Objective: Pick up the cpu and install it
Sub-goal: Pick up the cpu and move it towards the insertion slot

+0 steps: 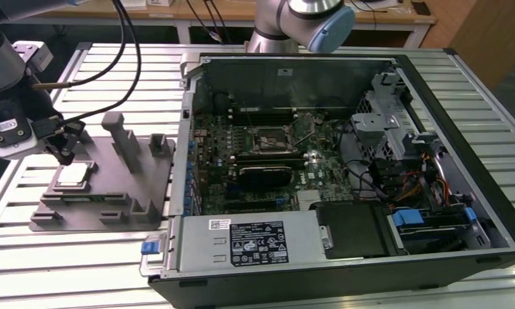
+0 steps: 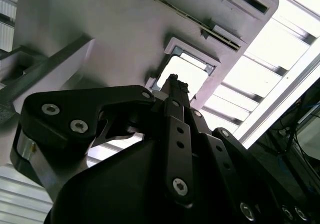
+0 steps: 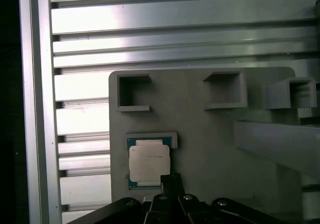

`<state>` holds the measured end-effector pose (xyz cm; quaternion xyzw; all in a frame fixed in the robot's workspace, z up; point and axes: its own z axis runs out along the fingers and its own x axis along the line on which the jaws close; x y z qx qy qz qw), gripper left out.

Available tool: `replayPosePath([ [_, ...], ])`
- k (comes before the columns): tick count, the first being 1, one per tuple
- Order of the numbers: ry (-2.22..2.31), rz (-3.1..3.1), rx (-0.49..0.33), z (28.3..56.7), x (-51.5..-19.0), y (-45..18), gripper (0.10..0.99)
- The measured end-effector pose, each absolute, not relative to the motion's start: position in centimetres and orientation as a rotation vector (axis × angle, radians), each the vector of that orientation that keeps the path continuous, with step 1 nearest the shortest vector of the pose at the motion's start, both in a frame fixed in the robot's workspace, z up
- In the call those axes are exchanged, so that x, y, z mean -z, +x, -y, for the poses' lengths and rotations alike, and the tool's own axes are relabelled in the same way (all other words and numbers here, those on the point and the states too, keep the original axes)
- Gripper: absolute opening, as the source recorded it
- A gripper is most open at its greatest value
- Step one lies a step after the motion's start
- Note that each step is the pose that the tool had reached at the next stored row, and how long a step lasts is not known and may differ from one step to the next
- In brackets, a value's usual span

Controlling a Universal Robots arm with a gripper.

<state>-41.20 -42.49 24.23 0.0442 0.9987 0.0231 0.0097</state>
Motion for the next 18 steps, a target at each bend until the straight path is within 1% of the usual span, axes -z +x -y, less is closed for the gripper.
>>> replayPosePath([
  [18,0.138,-3.118,-0.074,42.1,-23.5,-42.3,0.106],
])
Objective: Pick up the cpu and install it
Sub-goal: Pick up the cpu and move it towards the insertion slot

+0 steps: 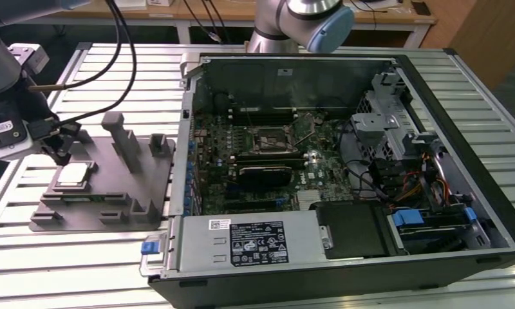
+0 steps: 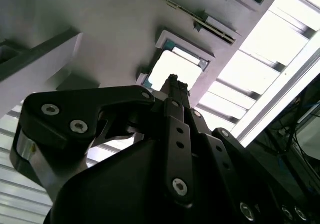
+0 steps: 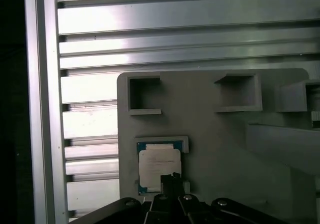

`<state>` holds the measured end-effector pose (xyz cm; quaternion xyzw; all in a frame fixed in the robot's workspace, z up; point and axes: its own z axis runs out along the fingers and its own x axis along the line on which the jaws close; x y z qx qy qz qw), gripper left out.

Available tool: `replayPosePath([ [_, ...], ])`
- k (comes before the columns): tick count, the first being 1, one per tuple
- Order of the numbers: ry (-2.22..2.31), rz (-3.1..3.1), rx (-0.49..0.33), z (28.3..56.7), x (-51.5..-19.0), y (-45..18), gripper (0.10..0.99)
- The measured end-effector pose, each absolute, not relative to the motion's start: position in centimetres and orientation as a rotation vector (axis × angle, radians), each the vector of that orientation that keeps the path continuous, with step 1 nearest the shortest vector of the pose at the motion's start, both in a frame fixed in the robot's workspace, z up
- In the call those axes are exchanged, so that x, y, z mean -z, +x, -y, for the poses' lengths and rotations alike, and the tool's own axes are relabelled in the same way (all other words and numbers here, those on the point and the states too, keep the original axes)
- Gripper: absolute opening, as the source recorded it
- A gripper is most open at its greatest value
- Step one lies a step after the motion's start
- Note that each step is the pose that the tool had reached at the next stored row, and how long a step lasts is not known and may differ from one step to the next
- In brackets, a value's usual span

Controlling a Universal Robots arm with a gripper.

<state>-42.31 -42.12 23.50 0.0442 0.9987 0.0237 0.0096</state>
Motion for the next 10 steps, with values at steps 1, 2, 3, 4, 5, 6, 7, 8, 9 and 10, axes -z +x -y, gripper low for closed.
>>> replayPosePath([
  [1,0.138,-3.118,-0.074,42.1,-23.3,-42.4,0.106],
  [2,0.138,-3.118,-0.074,42.1,-23.1,-42.4,0.106],
  [3,0.138,-3.118,-0.074,42.1,-23.0,-42.5,0.106],
  [4,0.138,-3.118,-0.074,42.1,-22.8,-42.5,0.106],
  [5,0.138,-3.118,-0.074,42.1,-22.6,-42.5,0.106],
  [6,0.138,-3.118,-0.074,42.1,-22.5,-42.5,0.106],
  [7,0.138,-3.118,-0.074,42.1,-22.3,-42.5,0.106],
  [8,0.138,-3.118,-0.074,42.1,-22.2,-42.5,0.106],
  [9,0.138,-3.118,-0.075,42.1,-22.1,-42.5,0.106],
  [10,0.138,-3.118,-0.076,42.1,-22.0,-42.5,0.106],
])
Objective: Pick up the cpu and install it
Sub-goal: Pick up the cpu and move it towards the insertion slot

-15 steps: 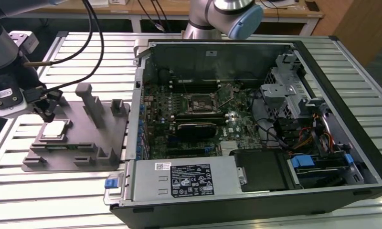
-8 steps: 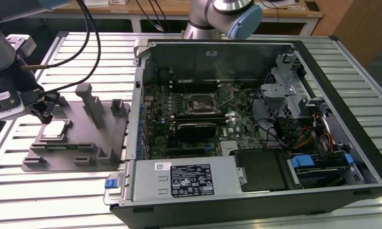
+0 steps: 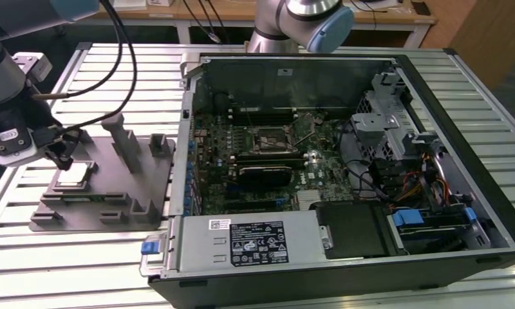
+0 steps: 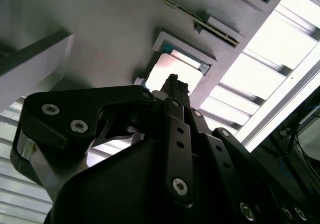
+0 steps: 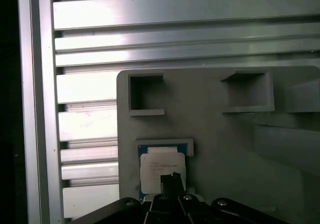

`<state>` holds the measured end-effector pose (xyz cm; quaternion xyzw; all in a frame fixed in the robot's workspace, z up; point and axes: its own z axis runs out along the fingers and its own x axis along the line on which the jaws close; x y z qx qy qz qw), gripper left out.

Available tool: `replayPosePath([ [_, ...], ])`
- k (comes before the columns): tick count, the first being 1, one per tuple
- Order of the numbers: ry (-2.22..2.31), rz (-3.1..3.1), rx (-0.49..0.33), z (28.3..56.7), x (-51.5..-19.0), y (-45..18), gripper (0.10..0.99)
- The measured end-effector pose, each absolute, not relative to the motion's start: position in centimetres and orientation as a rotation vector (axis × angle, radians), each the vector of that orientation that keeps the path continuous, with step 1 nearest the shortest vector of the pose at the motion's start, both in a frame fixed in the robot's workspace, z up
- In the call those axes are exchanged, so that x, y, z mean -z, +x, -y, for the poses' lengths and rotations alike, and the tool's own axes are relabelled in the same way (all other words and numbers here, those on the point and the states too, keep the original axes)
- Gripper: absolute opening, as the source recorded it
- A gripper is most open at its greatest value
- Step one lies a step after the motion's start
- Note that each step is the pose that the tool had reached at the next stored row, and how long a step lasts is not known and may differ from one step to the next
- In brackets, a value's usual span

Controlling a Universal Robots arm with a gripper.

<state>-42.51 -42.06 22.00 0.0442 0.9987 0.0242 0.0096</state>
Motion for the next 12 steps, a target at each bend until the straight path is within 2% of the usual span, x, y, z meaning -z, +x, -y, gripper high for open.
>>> replayPosePath([
  [12,0.138,-3.119,-0.076,42.04,-20.86,-42.51,0.106],
])
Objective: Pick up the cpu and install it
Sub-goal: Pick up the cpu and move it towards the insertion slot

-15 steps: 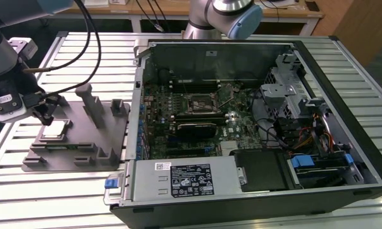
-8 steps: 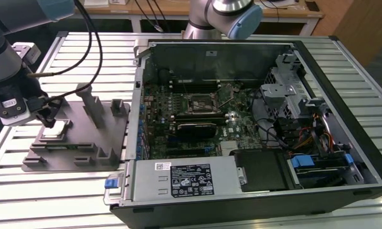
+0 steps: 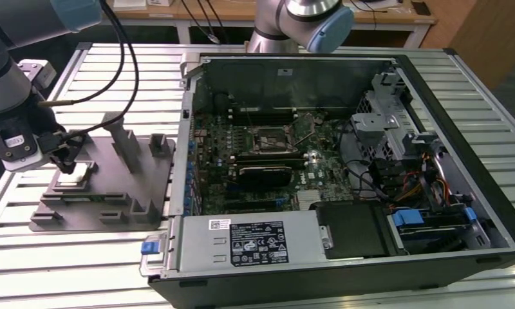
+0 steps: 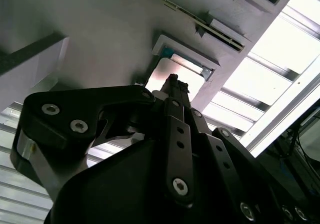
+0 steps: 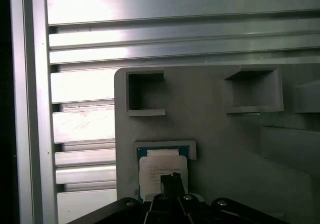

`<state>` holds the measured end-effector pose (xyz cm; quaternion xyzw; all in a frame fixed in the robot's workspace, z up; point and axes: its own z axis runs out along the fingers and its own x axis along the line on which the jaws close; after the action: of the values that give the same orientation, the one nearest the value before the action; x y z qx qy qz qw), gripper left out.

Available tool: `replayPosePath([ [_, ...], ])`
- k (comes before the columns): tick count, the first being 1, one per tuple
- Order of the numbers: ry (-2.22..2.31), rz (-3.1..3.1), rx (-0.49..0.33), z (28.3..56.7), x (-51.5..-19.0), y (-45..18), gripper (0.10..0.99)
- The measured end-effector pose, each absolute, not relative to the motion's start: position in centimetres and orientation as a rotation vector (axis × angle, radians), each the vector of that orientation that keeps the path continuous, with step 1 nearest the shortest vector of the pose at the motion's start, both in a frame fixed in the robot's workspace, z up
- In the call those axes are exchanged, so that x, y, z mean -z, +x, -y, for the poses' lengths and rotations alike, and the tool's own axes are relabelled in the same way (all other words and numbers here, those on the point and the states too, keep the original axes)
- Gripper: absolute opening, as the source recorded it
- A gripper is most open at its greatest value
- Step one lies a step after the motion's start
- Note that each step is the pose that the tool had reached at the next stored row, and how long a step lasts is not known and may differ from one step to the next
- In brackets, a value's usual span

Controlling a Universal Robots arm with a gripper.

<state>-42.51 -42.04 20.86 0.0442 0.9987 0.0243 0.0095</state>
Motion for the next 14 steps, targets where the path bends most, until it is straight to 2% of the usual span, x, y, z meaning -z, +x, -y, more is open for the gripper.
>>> replayPosePath([
  [2,0.138,-3.118,-0.076,42.04,-20.85,-42.51,0.114],
  [5,0.138,-3.118,-0.076,42.04,-20.84,-42.51,0.294],
  [6,0.138,-3.118,-0.076,42.04,-20.84,-42.51,0.294],
  [8,0.138,-3.118,-0.076,42.04,-20.83,-42.51,0.412],
  [9,0.138,-3.118,-0.076,42.04,-20.83,-42.51,0.412],
  [11,0.138,-3.118,-0.076,42.04,-20.82,-42.51,0.525],
  [12,0.138,-3.118,-0.076,42.04,-20.82,-42.51,0.525],
  [13,0.138,-3.118,-0.076,42.04,-20.81,-42.51,0.584],
  [14,0.138,-3.118,-0.076,42.04,-20.81,-42.51,0.584],
])
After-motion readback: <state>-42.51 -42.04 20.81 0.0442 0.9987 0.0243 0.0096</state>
